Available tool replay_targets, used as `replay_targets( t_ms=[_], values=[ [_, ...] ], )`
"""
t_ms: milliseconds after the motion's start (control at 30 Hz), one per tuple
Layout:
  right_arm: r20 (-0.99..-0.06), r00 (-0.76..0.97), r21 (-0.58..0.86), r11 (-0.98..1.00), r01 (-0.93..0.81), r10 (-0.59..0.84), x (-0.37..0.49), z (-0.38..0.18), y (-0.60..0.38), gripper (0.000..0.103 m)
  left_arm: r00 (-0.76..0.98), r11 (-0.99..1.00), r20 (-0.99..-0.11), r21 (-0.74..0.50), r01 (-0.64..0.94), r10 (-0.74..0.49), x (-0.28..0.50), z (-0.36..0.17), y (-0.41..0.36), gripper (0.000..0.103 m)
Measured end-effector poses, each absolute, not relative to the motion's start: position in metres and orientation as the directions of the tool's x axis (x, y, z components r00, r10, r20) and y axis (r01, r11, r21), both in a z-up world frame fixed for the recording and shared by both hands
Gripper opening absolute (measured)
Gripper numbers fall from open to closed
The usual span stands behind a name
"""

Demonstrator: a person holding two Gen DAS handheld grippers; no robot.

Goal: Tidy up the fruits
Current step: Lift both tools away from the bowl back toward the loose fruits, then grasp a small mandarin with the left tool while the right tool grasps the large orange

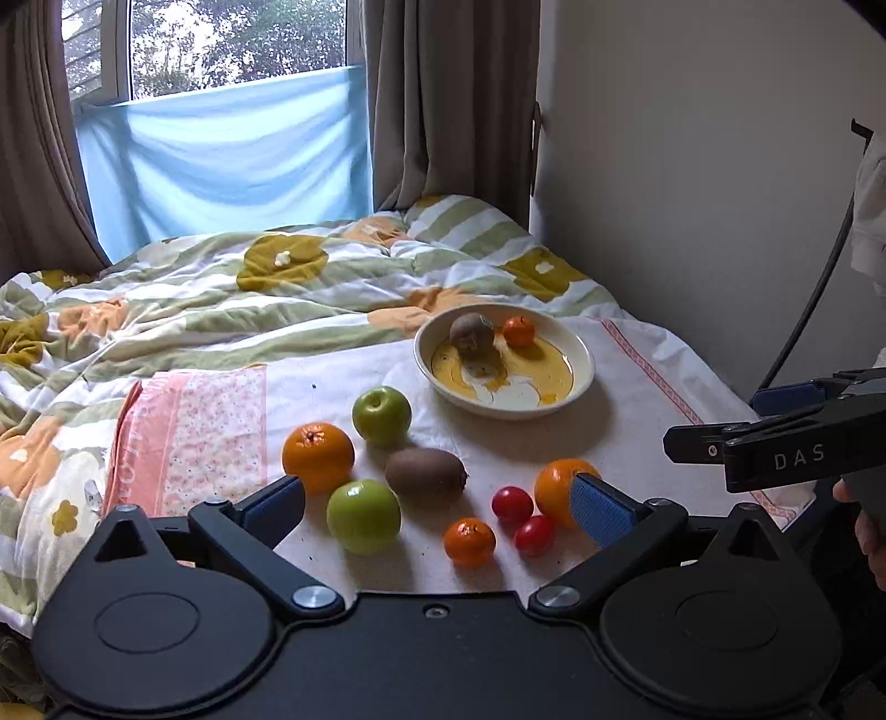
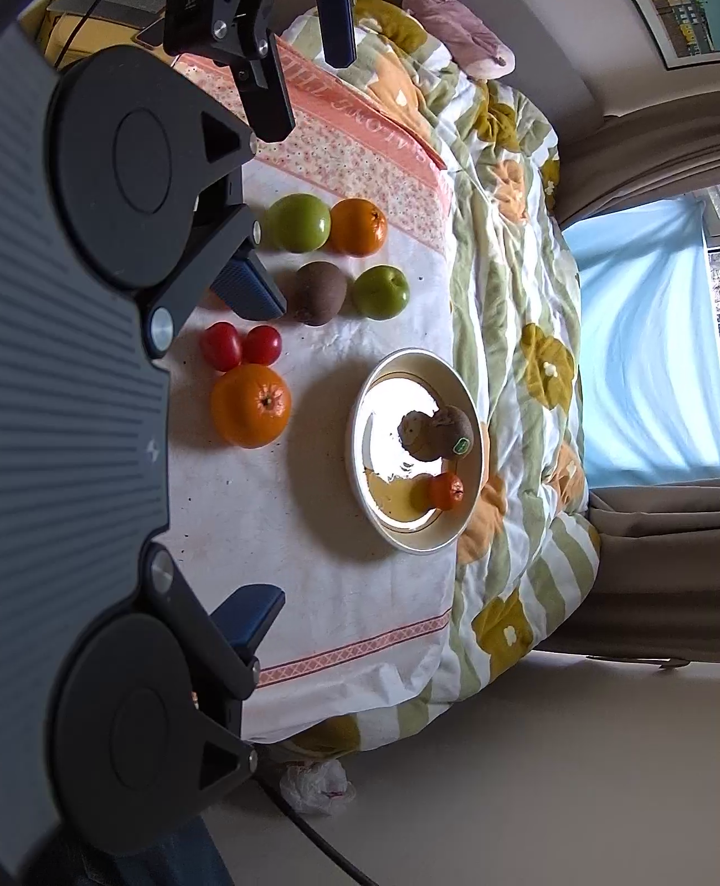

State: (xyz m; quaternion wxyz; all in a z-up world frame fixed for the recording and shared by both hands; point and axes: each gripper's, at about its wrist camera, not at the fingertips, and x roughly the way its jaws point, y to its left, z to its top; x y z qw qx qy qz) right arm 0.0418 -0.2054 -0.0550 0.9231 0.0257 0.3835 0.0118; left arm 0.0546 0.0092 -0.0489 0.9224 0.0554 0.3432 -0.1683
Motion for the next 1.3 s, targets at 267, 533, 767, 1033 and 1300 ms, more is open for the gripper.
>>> replay_targets(
  t_ms=[267,533,767,1033,1300],
  values=[
    [-0.729,0.684,0.072,0.997,0.038,0.026,0.051,-0.094,-0.204,0.103,0.663,0.92,-0.705,0.035,0.39,-0.254,0.077,-0.104,-0.004,0.098],
    [-0.744,0.667,0.093,0.994,0.057,0.032,0.068,-0.135,-0.202,0.103,0.613,0.895,-0.749,0.062,0.443,-0.251,0.101,-0.152,-0.022,0.078],
    [-0.744,0.666,0.125,0.99,0.065,0.05,0.081,-0.147,-0.203,0.103,0.605,0.871,-0.758,0.103,0.481,-0.244,0.112,-0.168,-0.038,0.063],
    [-0.748,0.659,0.146,0.988,0.054,0.075,0.094,-0.152,-0.2,0.103,0.588,0.855,-0.77,0.11,0.506,-0.249,0.115,-0.178,-0.046,0.042],
    [-0.758,0.644,0.167,0.985,0.035,0.106,0.104,-0.161,-0.192,0.088,0.588,0.854,-0.771,0.114,0.507,-0.246,0.114,-0.177,-0.045,0.042]
  ],
)
